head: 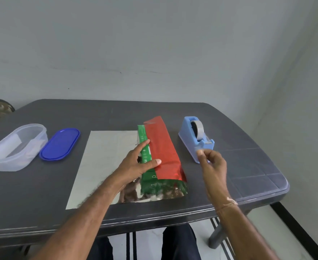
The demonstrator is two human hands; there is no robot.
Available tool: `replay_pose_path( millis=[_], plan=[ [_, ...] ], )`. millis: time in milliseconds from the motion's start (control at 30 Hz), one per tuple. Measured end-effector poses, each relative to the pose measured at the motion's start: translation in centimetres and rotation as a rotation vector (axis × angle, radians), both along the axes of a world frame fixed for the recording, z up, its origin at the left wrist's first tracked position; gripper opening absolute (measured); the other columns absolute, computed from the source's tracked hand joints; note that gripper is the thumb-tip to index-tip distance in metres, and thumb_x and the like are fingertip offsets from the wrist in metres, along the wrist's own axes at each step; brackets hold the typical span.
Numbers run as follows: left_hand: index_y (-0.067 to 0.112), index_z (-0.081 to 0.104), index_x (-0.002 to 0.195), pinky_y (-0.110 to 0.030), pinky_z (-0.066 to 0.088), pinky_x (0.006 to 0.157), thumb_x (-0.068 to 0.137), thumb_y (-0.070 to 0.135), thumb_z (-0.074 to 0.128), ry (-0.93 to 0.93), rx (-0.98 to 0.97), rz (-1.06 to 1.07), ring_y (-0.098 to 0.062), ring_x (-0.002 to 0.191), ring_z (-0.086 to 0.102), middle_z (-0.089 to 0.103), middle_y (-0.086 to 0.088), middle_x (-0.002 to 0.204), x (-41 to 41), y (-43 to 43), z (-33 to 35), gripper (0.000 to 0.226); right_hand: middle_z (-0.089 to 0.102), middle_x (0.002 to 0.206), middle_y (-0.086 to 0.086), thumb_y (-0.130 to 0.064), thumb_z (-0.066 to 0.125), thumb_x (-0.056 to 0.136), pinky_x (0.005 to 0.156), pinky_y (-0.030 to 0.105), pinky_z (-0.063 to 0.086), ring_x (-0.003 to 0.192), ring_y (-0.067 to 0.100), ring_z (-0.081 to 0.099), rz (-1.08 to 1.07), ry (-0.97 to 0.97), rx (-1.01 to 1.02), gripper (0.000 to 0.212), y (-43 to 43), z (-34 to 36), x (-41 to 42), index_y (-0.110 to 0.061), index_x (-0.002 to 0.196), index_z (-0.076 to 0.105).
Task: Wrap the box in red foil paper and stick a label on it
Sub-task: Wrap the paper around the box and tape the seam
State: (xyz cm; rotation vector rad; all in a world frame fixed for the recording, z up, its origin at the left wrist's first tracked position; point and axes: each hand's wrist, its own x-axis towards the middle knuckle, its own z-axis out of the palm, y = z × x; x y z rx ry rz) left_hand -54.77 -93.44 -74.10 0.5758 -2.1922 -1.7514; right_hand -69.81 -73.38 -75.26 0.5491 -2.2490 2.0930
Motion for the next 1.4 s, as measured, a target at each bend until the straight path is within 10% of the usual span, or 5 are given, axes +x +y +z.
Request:
replay_pose_path(
  millis=[100, 233, 567, 967, 1400],
  plan=[
    [0.041, 0.030, 0.156, -0.015, 0.041, 0.097, 0.086, 0.036, 0.080, -0.011, 0.003, -0.017, -0.005, 0.130, 0.044, 0.047, 0.024, 0.133, 0.4, -0.5, 0.3, 0.086, 0.074, 0.110, 0.000, -0.021, 0.074, 0.095, 0.095, 0.026, 0.055, 0.108, 0.011, 0.069, 0.433, 0.136, 0.087, 0.013, -2.1, 3.3, 0.9, -0.008, 0.097, 0.073],
    [0.043, 0.029, 0.156, -0.041, 0.045, 0.113, 0.080, 0.036, 0.085, -0.025, 0.039, -0.042, -0.015, 0.135, 0.050, 0.055, 0.011, 0.142, 0.5, -0.8, 0.1, 0.095, 0.071, 0.114, -0.004, -0.024, 0.077, 0.092, 0.103, 0.041, 0.053, 0.116, 0.015, 0.066, 0.714, 0.232, 0.348, 0.007, -4.9, 4.9, -0.1, -0.024, 0.098, 0.077],
    [0.047, 0.030, 0.155, -0.036, 0.048, 0.109, 0.074, 0.035, 0.089, -0.024, 0.025, -0.045, -0.016, 0.137, 0.046, 0.044, 0.008, 0.151, 0.3, -1.5, -0.2, 0.100, 0.070, 0.106, -0.005, -0.016, 0.078, 0.091, 0.085, 0.016, 0.052, 0.094, -0.001, 0.067, 0.833, 0.211, 0.541, 0.004, -6.8, 5.9, -0.2, -0.017, 0.094, 0.076],
    [0.046, 0.033, 0.154, -0.025, 0.045, 0.102, 0.074, 0.035, 0.089, -0.001, -0.001, -0.046, -0.013, 0.138, 0.044, 0.042, 0.013, 0.152, 0.0, -1.6, -0.6, 0.099, 0.070, 0.106, -0.005, -0.017, 0.082, 0.087, 0.097, 0.036, 0.057, 0.100, 0.011, 0.069, 0.810, 0.252, 0.551, 0.008, -7.6, 4.8, -0.3, -0.022, 0.092, 0.079],
    [0.058, 0.035, 0.148, -0.045, 0.042, 0.116, 0.064, 0.049, 0.092, 0.000, 0.005, -0.053, -0.015, 0.138, 0.047, 0.044, 0.013, 0.153, -0.2, -2.1, -1.5, 0.102, 0.069, 0.099, -0.014, -0.025, 0.086, 0.082, 0.092, 0.037, 0.058, 0.095, 0.006, 0.066, 0.736, 0.330, 0.560, 0.018, -7.7, 4.5, 0.3, -0.042, 0.085, 0.078]
  ],
)
